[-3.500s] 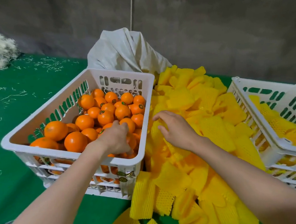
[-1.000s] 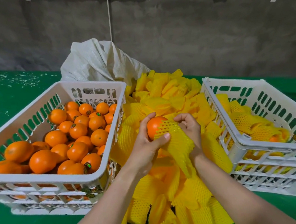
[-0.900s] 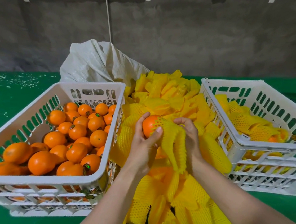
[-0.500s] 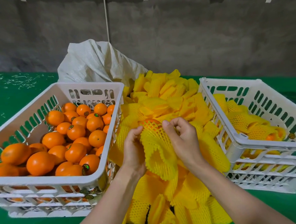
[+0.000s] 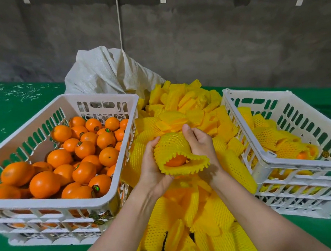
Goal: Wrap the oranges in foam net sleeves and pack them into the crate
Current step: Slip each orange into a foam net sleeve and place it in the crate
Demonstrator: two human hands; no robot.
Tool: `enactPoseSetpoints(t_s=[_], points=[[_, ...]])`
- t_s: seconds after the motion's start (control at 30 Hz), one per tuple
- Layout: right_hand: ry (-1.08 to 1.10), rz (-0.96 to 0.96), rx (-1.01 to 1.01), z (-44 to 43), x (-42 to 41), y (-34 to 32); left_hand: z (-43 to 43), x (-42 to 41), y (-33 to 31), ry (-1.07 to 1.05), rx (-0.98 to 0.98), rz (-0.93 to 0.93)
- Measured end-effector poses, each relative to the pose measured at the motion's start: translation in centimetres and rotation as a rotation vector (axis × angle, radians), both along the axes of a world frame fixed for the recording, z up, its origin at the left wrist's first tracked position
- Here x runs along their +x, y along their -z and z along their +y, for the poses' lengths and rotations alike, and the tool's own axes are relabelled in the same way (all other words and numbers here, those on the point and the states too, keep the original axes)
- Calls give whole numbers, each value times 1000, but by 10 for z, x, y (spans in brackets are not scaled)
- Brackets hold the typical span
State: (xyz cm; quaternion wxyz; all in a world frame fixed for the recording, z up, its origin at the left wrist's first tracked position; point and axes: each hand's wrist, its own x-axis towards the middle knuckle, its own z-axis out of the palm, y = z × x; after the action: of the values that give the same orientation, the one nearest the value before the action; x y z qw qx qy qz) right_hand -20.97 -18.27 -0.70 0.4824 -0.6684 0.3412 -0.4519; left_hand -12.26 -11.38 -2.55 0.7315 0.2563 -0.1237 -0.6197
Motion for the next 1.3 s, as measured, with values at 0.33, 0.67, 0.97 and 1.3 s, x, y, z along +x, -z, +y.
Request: enactPoseSetpoints(t_s=[0.33,0.67,0.97,1.3], points=[[-54,-190,356,11,7,8,-17,0,-7,-358,306,-197],[-57,83,394,15,-2,17,-17,5,7,-651,288,-1068],[-227,-2,709,17,-7,15,-14,4,17,-442,355,-649],[-176,-345,903,17,-12,21,-8,-3,21,-506,3,-898]])
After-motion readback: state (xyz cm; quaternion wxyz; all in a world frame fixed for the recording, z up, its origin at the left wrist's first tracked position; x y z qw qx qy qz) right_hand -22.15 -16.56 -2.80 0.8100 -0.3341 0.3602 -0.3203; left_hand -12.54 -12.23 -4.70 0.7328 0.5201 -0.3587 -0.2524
